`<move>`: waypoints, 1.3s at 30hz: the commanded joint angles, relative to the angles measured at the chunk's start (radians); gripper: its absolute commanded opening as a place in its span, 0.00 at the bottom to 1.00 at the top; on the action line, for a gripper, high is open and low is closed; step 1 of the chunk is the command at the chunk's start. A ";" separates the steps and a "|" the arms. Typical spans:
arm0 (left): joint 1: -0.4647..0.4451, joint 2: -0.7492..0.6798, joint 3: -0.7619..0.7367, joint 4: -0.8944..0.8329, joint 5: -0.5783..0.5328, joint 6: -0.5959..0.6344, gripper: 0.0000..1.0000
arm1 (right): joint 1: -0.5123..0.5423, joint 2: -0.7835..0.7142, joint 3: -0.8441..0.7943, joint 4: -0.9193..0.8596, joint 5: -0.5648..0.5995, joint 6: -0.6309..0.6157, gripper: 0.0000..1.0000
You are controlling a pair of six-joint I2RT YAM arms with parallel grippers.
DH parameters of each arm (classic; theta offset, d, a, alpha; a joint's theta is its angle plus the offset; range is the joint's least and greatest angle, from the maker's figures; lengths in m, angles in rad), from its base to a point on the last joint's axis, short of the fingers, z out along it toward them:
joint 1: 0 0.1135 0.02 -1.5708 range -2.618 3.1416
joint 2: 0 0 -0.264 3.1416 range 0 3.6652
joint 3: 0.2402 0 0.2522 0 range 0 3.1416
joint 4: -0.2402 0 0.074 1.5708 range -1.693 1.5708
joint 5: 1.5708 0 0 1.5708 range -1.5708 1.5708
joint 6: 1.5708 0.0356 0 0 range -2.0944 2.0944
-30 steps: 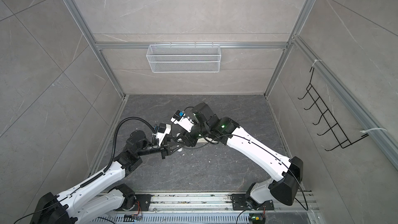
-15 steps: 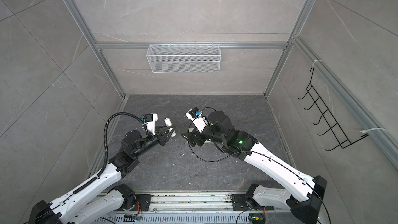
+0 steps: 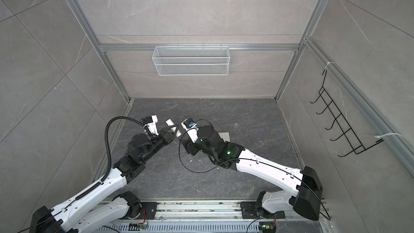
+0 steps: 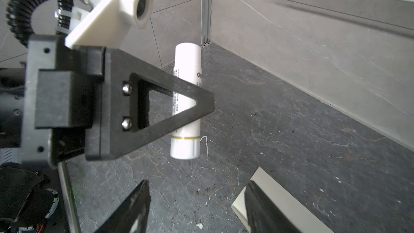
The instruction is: Place the letter into the envelope and seal it
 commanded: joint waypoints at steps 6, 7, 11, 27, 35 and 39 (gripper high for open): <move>-0.005 -0.004 0.045 0.025 -0.020 -0.024 0.00 | 0.016 0.082 0.048 0.078 0.045 0.038 0.62; -0.006 -0.003 0.045 0.025 -0.019 -0.023 0.00 | 0.016 0.087 0.051 0.081 0.048 0.041 0.61; -0.005 -0.004 0.044 0.025 -0.018 -0.023 0.00 | 0.016 0.102 0.055 0.102 0.055 0.047 0.54; -0.006 -0.008 0.035 0.044 -0.013 -0.027 0.00 | 0.016 0.166 0.089 0.112 0.059 0.060 0.36; -0.005 -0.004 0.033 0.046 0.005 -0.024 0.00 | 0.015 0.166 0.095 0.124 0.060 0.068 0.20; -0.006 -0.002 0.022 0.063 0.030 -0.007 0.00 | 0.015 0.152 0.090 0.122 0.053 0.061 0.13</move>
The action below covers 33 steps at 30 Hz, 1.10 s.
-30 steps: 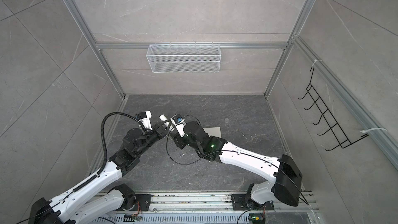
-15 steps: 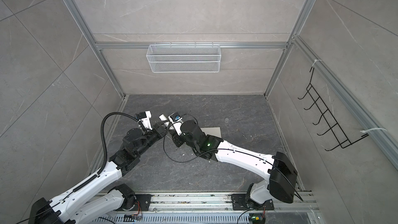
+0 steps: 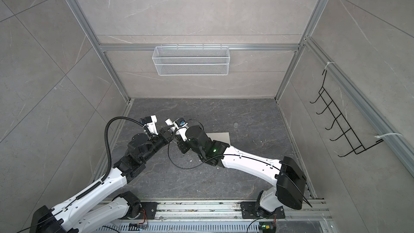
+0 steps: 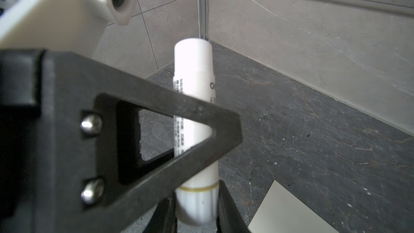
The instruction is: Place the letter into the envelope and seal it
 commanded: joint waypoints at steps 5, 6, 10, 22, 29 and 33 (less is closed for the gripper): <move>-0.005 -0.018 0.013 0.111 0.123 0.117 0.00 | -0.054 -0.052 0.016 0.010 -0.126 0.003 0.09; -0.005 -0.024 0.005 0.132 0.145 0.145 0.00 | -0.080 -0.064 0.009 0.012 -0.206 0.012 0.09; -0.004 -0.042 -0.019 0.219 0.247 0.223 0.00 | -0.191 -0.095 -0.004 0.032 -0.539 0.073 0.08; -0.005 -0.041 0.000 0.300 0.458 0.282 0.00 | -0.365 -0.074 0.012 0.164 -1.131 0.246 0.08; -0.004 -0.031 0.000 0.275 0.343 0.226 0.00 | -0.368 -0.077 0.012 0.118 -1.024 0.239 0.20; -0.005 -0.022 0.012 0.222 0.212 0.155 0.00 | -0.324 -0.163 -0.051 0.064 -0.676 0.139 0.40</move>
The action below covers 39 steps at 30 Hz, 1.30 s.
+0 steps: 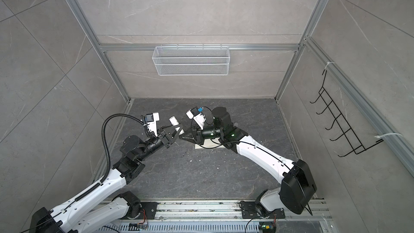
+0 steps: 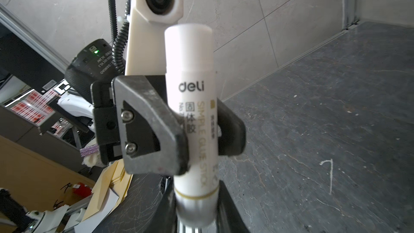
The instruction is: Place the letter into the envelope and seal it
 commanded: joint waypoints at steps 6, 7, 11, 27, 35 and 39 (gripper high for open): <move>-0.005 -0.011 0.044 -0.084 -0.160 -0.085 0.00 | 0.194 -0.200 -0.116 -0.038 0.902 -0.265 0.72; -0.005 -0.012 0.044 -0.084 -0.166 -0.087 0.00 | 0.221 -0.202 -0.122 -0.035 0.951 -0.285 0.73; -0.005 -0.008 0.050 -0.082 -0.177 -0.098 0.00 | 0.323 -0.186 -0.133 0.000 1.154 -0.357 0.74; -0.004 -0.003 0.046 -0.067 -0.179 -0.127 0.00 | 0.451 -0.034 -0.082 0.151 1.379 -0.458 0.62; -0.005 -0.008 0.044 -0.067 -0.184 -0.130 0.00 | 0.456 -0.013 -0.065 0.158 1.370 -0.442 0.60; -0.005 -0.010 0.044 -0.067 -0.182 -0.131 0.00 | 0.457 -0.004 -0.054 0.162 1.368 -0.441 0.58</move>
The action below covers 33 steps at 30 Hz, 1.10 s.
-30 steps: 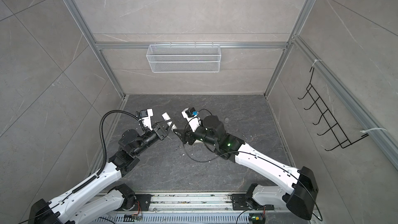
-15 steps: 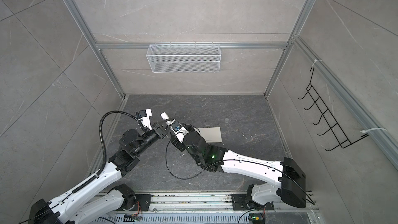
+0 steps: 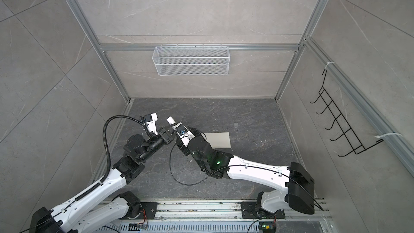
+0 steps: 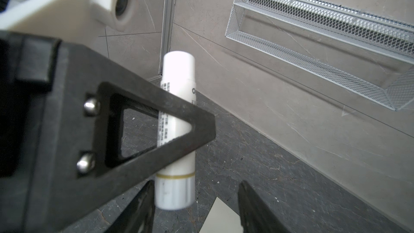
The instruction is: Place the letter into the envelope and seal it
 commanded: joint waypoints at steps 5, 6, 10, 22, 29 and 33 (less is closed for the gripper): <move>-0.004 -0.009 0.042 0.049 -0.005 -0.010 0.00 | 0.006 0.038 0.052 0.023 0.020 0.001 0.49; -0.004 -0.011 0.041 0.051 -0.005 -0.011 0.00 | 0.006 0.042 0.055 0.021 0.024 0.001 0.46; -0.004 -0.014 0.039 0.049 -0.006 -0.008 0.00 | 0.007 0.047 0.060 0.022 0.031 0.009 0.34; -0.004 -0.020 0.017 0.092 0.037 0.040 0.00 | -0.081 -0.030 0.055 -0.051 -0.262 0.156 0.00; -0.004 -0.005 0.012 0.179 0.120 0.053 0.00 | -0.267 -0.099 0.052 -0.049 -0.735 0.337 0.00; -0.004 0.008 0.023 0.222 0.213 0.072 0.00 | -0.383 -0.102 0.046 0.012 -1.018 0.449 0.00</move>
